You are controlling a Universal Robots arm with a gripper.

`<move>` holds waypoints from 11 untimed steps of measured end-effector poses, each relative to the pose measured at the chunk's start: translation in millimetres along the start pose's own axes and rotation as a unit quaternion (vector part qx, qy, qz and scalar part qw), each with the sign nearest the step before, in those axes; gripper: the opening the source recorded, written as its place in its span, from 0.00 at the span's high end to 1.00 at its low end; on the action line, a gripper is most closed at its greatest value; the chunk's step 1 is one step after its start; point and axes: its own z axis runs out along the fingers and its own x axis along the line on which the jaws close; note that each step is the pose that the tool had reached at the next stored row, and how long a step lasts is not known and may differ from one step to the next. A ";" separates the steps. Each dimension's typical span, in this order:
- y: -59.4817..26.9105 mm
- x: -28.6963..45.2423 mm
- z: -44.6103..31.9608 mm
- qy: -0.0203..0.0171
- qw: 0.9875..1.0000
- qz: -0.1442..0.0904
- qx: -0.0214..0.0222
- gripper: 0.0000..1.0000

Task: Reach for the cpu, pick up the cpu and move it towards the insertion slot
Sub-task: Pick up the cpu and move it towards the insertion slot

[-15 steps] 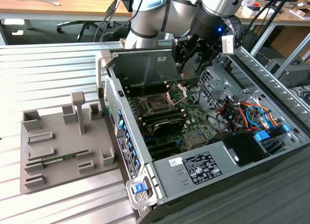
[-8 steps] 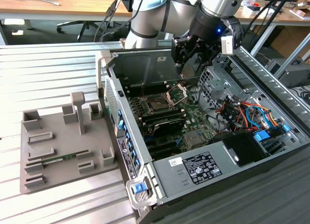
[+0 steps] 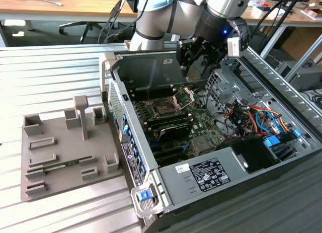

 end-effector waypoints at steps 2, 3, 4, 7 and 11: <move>0.2 0.1 0.8 0.000 1.000 0.000 0.000 0.45; 0.3 0.2 1.6 0.000 1.000 0.000 0.000 0.45; 0.3 0.2 2.0 0.000 1.000 0.000 0.000 0.45; 0.2 0.2 3.5 0.000 1.000 0.000 0.000 0.45; 0.1 0.2 5.3 0.000 1.000 0.000 0.000 0.45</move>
